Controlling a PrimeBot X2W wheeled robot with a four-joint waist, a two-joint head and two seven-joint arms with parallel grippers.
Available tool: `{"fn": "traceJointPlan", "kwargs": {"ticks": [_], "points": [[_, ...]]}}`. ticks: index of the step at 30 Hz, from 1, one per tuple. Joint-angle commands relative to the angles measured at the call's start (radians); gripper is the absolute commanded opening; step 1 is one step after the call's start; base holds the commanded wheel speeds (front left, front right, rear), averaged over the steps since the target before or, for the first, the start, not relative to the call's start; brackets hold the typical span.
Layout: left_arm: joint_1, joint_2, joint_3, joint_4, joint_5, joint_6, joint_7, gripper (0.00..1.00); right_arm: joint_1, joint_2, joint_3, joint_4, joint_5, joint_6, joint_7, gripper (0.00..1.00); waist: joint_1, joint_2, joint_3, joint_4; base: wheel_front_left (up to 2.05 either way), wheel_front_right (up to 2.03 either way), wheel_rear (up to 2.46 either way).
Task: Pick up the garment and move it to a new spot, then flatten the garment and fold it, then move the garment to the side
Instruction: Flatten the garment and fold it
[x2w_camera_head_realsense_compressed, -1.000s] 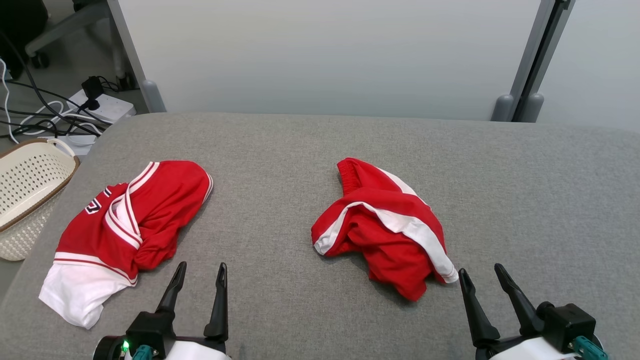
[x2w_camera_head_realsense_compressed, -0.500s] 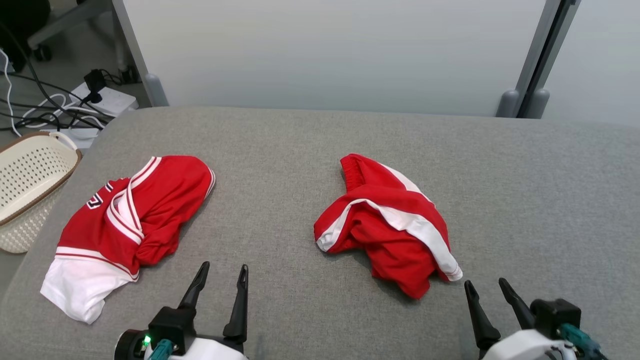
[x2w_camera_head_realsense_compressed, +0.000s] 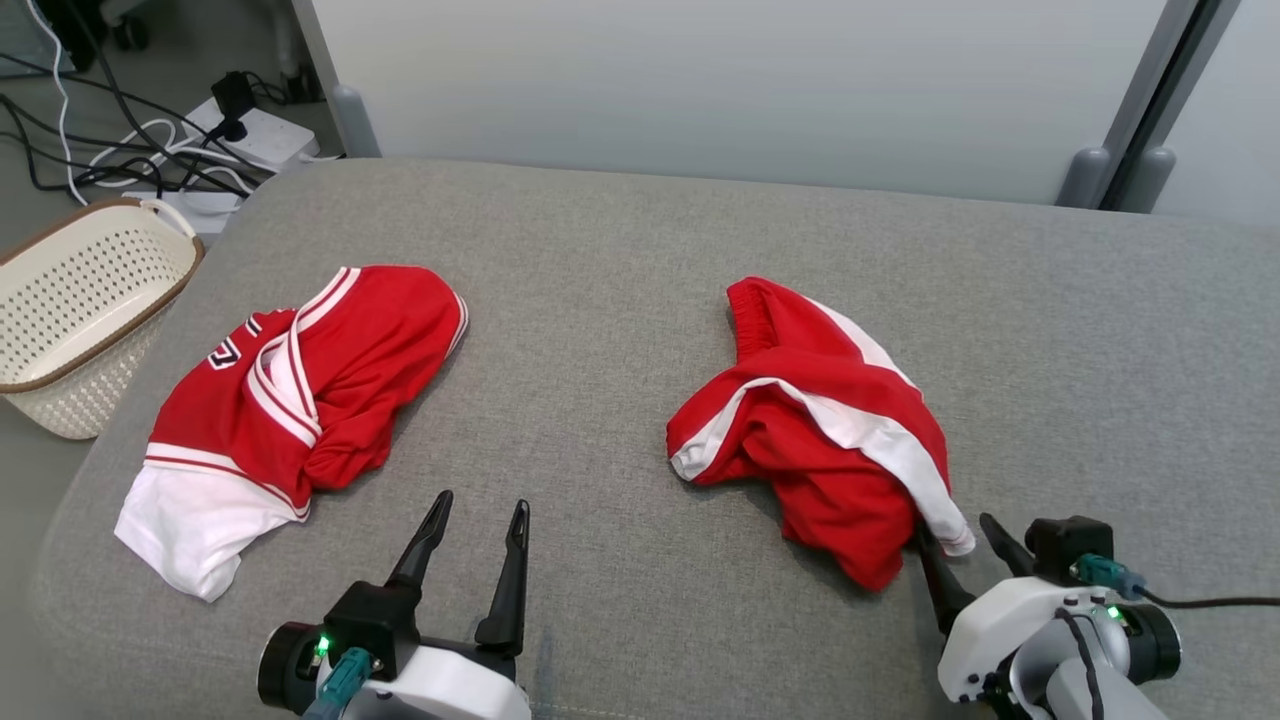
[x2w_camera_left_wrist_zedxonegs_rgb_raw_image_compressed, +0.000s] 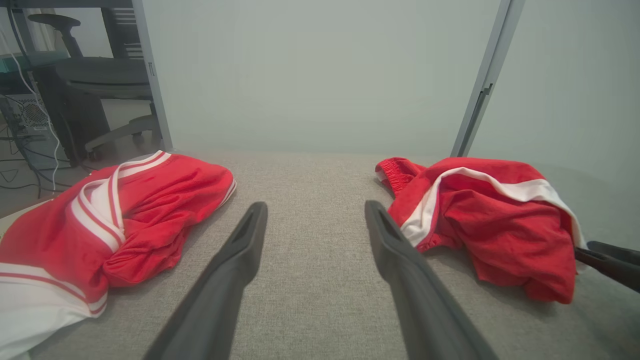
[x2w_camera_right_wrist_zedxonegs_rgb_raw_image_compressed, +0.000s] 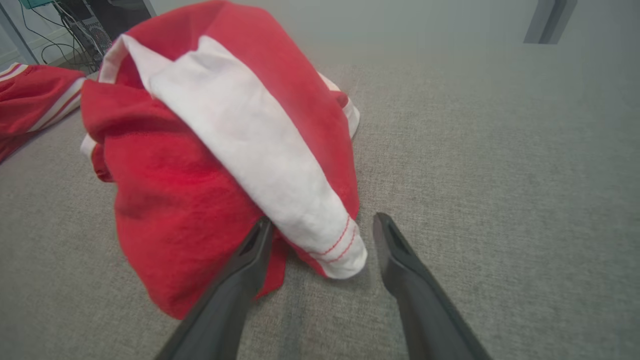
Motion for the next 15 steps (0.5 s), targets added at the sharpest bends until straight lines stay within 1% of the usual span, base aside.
{"fn": "traceJointPlan", "kwargs": {"ticks": [1,5,6,7,8,9,12,15], "points": [[-0.057,0.005,0.026,-0.030,-0.004,0.001,-0.006,1.00,-0.045,-0.003,0.013,0.006,0.011,0.001,-0.013,1.00,0.0000,0.0000,0.010,0.008,0.00,0.00,0.00],[-0.064,0.005,0.019,-0.033,-0.007,0.001,-0.006,1.00,-0.068,-0.002,0.012,0.051,0.018,0.001,-0.013,1.00,0.0000,0.0000,0.023,0.013,0.00,0.00,0.00],[-0.067,0.005,0.017,-0.034,-0.008,0.000,-0.006,1.00,-0.076,-0.001,0.013,0.063,0.021,0.001,-0.013,0.85,0.0000,0.0000,0.026,0.014,0.00,0.00,0.00],[-0.070,0.005,0.014,-0.035,-0.009,0.000,-0.006,1.00,-0.083,-0.001,0.016,0.071,0.021,0.001,-0.013,0.51,0.0000,0.0000,0.031,0.015,0.00,0.00,0.00],[-0.073,0.005,0.012,-0.035,-0.010,0.000,-0.006,1.00,-0.089,-0.001,0.020,0.076,0.021,0.001,-0.013,0.29,0.0000,0.0000,0.033,0.015,0.00,0.00,0.00],[-0.076,0.005,0.010,-0.035,-0.011,-0.001,-0.006,1.00,-0.094,-0.001,0.023,0.080,0.022,0.001,-0.013,0.00,0.0000,0.0000,0.037,0.014,0.00,0.00,0.00],[-0.083,0.005,0.009,-0.033,-0.011,-0.003,-0.006,1.00,-0.107,-0.005,0.033,0.081,0.025,0.001,-0.013,0.00,0.0000,0.0000,0.048,0.001,0.00,0.00,0.00],[-0.095,0.005,0.005,-0.024,-0.016,-0.007,-0.006,1.00,-0.110,-0.027,0.004,0.059,0.018,0.001,-0.013,0.00,0.0000,0.0000,0.058,-0.017,0.00,0.00,0.00]]}}
